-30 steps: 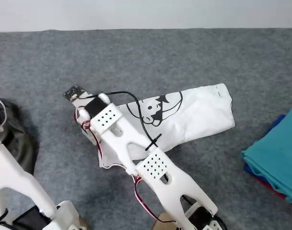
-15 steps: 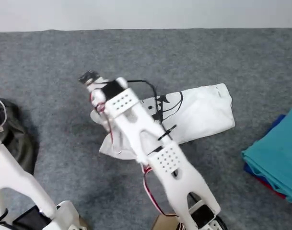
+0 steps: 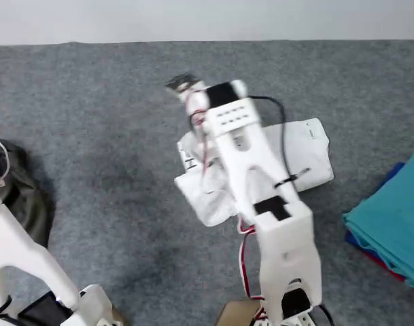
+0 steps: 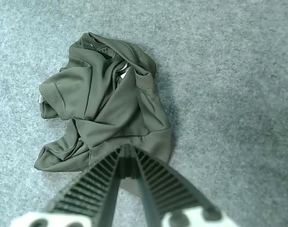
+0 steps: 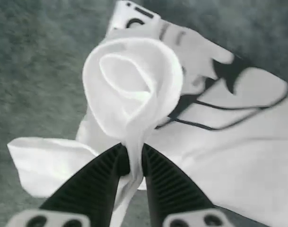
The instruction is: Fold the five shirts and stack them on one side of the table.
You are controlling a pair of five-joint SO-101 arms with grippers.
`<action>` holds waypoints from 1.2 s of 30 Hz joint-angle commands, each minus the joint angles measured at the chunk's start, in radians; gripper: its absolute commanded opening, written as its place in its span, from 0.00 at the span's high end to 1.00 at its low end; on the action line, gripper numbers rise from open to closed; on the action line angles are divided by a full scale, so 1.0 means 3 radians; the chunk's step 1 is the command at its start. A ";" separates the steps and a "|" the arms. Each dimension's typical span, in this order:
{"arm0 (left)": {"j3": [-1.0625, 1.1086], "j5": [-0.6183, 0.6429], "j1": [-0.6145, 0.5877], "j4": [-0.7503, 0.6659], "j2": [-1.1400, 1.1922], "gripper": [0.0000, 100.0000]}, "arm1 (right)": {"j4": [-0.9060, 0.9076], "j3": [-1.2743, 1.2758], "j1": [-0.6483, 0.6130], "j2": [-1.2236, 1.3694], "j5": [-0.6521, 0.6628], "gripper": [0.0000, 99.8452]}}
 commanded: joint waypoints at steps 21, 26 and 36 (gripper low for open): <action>-0.0028 -0.0010 0.0281 -0.0046 -0.0102 1.00 | -0.0350 -0.0036 0.1450 0.0043 0.0941 0.99; -0.0028 -0.0010 0.0276 -0.0046 -0.0107 1.00 | -0.0534 -0.0036 0.1527 0.0095 0.1008 0.99; -0.0028 -0.0020 0.0276 -0.0046 -0.0107 1.00 | -0.0821 -0.0036 0.1767 0.0269 0.1033 0.99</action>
